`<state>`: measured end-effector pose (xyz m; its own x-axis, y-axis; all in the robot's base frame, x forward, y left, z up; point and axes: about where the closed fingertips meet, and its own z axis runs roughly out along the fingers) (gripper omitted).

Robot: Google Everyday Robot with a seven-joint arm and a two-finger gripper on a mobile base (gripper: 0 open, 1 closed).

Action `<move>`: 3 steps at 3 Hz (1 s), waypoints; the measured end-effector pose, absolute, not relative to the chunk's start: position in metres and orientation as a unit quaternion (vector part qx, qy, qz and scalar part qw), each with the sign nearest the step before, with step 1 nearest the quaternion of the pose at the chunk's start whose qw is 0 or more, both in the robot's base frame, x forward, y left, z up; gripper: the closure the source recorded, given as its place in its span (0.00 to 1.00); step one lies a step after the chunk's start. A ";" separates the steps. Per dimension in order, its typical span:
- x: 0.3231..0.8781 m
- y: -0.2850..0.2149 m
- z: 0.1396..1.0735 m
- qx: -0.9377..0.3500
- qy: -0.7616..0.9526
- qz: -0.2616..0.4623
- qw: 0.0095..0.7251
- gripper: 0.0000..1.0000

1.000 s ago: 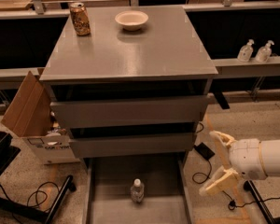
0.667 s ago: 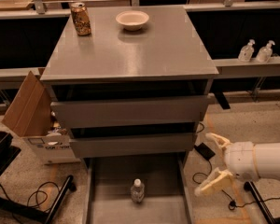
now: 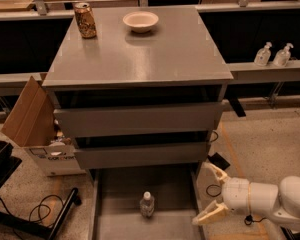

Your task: Pick blue plastic bottle from bottom drawer and place on counter

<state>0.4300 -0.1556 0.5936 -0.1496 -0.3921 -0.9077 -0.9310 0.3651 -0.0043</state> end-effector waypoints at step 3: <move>0.433 -0.129 0.491 -0.470 0.655 0.356 0.472 0.00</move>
Offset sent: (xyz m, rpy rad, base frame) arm 0.0003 0.0259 -0.1407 0.1468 -0.0306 0.0657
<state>0.4330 -0.1288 0.4907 -0.1122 -0.2802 -0.9534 -0.9523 0.3044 0.0226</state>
